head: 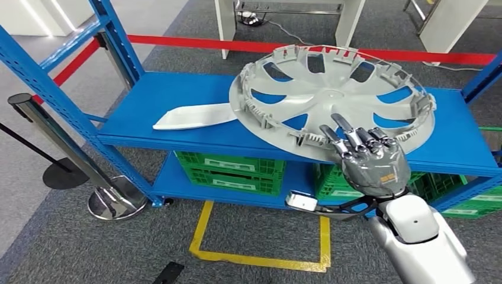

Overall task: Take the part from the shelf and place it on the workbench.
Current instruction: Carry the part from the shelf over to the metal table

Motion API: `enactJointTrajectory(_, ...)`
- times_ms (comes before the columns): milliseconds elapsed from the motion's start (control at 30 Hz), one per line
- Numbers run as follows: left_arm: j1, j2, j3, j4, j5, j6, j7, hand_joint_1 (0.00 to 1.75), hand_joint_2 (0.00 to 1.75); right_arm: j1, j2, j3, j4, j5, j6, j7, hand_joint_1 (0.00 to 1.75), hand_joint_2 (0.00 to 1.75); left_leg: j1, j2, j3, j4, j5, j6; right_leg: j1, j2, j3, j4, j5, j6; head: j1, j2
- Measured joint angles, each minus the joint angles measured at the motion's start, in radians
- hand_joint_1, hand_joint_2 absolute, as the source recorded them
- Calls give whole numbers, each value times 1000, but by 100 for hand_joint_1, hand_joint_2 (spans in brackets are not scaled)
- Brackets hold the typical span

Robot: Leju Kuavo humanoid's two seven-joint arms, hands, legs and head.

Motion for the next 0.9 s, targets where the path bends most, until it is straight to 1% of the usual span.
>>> enactJointTrajectory(33, 1, 0, 0, 0, 0, 0, 0, 0, 175, -5, -3, 7, 5, -7, 1, 0, 175, 175, 0, -1, -2, 0, 5, -4, -1, -1, -8, 0, 6, -8, 0, 0)
enactJointTrajectory(67, 1, 1, 1, 0, 1, 0, 0, 0, 175, -11, -6, 15, 10, -14, 3, -1, 175, 175, 2, -1, -7, 5, -2, -10, -2, -2, -14, -1, 14, -18, 1, 0)
enactJointTrajectory(100, 2, 1, 1, 0, 1, 0, 0, 0, 175, -16, -8, 22, 15, -21, 4, -1, 175, 175, 3, -2, -15, 23, -25, -16, -3, -4, -23, -2, 23, -29, -1, 0)
enactJointTrajectory(133, 2, 1, 2, 0, 1, 0, -1, 0, 175, -21, -9, 29, 19, -26, 5, -3, 175, 175, 4, -2, -27, 57, -64, -21, -5, -5, -33, -3, 33, -38, -2, 0)
enactJointTrajectory(167, 2, 2, 2, 0, 2, 0, -2, 0, 175, -25, -10, 36, 23, -33, 7, -4, 175, 175, 6, -2, -40, 111, -115, -26, -5, -6, -42, -3, 42, -42, -4, 0)
enactJointTrajectory(200, 0, 2, 2, 0, 2, 0, -3, 0, 175, -28, -12, 43, 27, -40, 9, -6, 175, 175, 7, -2, -54, 175, -162, -29, -5, -6, -55, -2, 53, -44, -6, 0)
enactJointTrajectory(233, -1, 2, 2, 0, 2, 0, -4, 0, 175, -30, -15, 50, 31, -49, 12, -8, 175, 175, 8, -2, -61, 234, -193, -32, -4, -6, -68, -2, 62, -44, -6, 0)
enactJointTrajectory(267, -1, 2, 2, 0, 2, 0, -6, 0, 175, -31, -18, 57, 34, -60, 16, -10, 175, 175, 9, -2, -59, 273, -201, -32, -4, -7, -81, -1, 72, -44, -6, 0)
enactJointTrajectory(300, -1, 2, 3, 0, 2, 0, -8, 0, 175, -32, -20, 63, 37, -71, 20, -15, 175, 175, 9, -2, -43, 280, -188, -31, -3, -7, -93, 0, 81, -42, -6, 0)
enactJointTrajectory(333, -1, 2, 3, 0, 2, 0, -9, 0, 175, -33, -23, 68, 38, -80, 22, -19, 175, 175, 9, -2, -12, 251, -161, -28, -3, -6, -105, 1, 90, -40, -6, 0)
enactJointTrajectory(367, -1, 3, 3, 0, 1, 0, -10, 0, 175, -33, -24, 73, 39, -87, 24, -22, 175, 175, 8, -3, 34, 191, -136, -24, -3, -6, -115, 2, 99, -37, -6, 0)
enactJointTrajectory(400, -1, 3, 3, 0, 1, 0, -11, 0, 175, -34, -25, 77, 39, -92, 25, -25, 175, 175, 7, -3, 85, 117, -125, -18, -1, -6, -123, 3, 106, -33, -6, 0)
enactJointTrajectory(433, -2, 3, 3, 0, 0, 0, -12, 0, 175, -35, -26, 80, 39, -95, 25, -25, 175, 175, 6, -3, 128, 48, -126, -13, -1, -6, -128, 3, 114, -27, -6, 0)
enactJointTrajectory(467, -3, 3, 3, 0, -1, 0, -12, 0, 175, -38, -27, 84, 39, -97, 26, -26, 175, 175, 3, -4, 156, 0, -132, -9, 0, -7, -132, 3, 122, -22, -5, 0)
enactJointTrajectory(500, -3, 3, 3, 0, -1, 0, -13, 0, 175, -42, -28, 88, 39, -100, 27, -26, 175, 175, 0, -4, 166, -24, -139, -6, -1, -8, -134, 1, 131, -16, -5, 0)
enactJointTrajectory(533, -2, 3, 3, 0, -1, 0, -13, 0, 175, -46, -30, 92, 39, -102, 28, -26, 175, 175, -1, -4, 164, -32, -134, -2, -1, -9, -136, -2, 141, -10, -5, 0)
enactJointTrajectory(567, -1, 3, 3, 0, -1, -1, -13, 0, 175, -50, -33, 95, 39, -105, 30, -26, 175, 175, 0, -2, 158, -34, -125, 4, -2, -8, -140, -3, 143, -5, -5, 0)
enactJointTrajectory(600, -1, 2, 4, 0, -1, -1, -13, 0, 175, -53, -36, 99, 39, -107, 31, -26, 175, 175, 1, 0, 149, -37, -114, 11, -3, -6, -150, 5, 129, 0, -4, 0)
enactJointTrajectory(633, -2, 2, 4, 0, -1, -1, -13, 0, 175, -57, -39, 102, 39, -110, 33, -26, 175, 175, 3, 2, 138, -40, -101, 18, -3, -4, -163, 31, 97, 4, -2, 0)
enactJointTrajectory(667, -2, 1, 4, 0, -2, -1, -13, 0, 175, -59, -43, 105, 40, -112, 34, -27, 175, 175, 4, 3, 125, -41, -89, 23, -4, -3, -180, 78, 49, 7, -1, 0)
enactJointTrajectory(700, -3, 1, 4, 0, -2, -1, -13, 0, 175, -62, -45, 108, 41, -113, 35, -27, 175, 175, 3, 3, 110, -41, -78, 27, -4, -3, -198, 142, -2, 10, 1, 0)
enactJointTrajectory(733, -2, 1, 4, 0, -2, -1, -13, 0, 175, -63, -48, 112, 42, -114, 36, -27, 175, 175, 2, 3, 94, -40, -66, 28, -4, -3, -210, 208, -38, 12, 1, 0)
enactJointTrajectory(767, -2, 1, 4, 0, -1, -1, -13, 0, 175, -63, -51, 115, 43, -115, 37, -27, 175, 175, 0, 3, 79, -38, -55, 29, -3, -3, -214, 258, -52, 13, 1, 0)
enactJointTrajectory(800, -2, 1, 4, 0, -1, -1, -14, 0, 175, -63, -53, 119, 44, -116, 37, -27, 175, 175, -2, 3, 64, -36, -45, 29, -3, -3, -206, 281, -43, 12, 1, 0)
enactJointTrajectory(833, -2, 1, 4, 0, -1, -1, -14, 0, 175, -63, -55, 122, 45, -118, 37, -27, 175, 175, -4, 3, 49, -35, -34, 28, -3, -3, -179, 267, -17, 9, 1, 0)
enactJointTrajectory(867, -2, 1, 4, 0, -1, -1, -14, 0, 175, -64, -57, 124, 45, -120, 38, -26, 175, 175, -5, 3, 37, -34, -24, 27, -2, -3, -136, 220, 11, 4, 1, 0)
enactJointTrajectory(900, -2, 1, 4, 0, 0, -1, -15, 0, 175, -66, -58, 127, 45, -122, 38, -25, 175, 175, -7, 3, 27, -33, -15, 25, 1, -3, -82, 150, 23, -3, 0, 0)
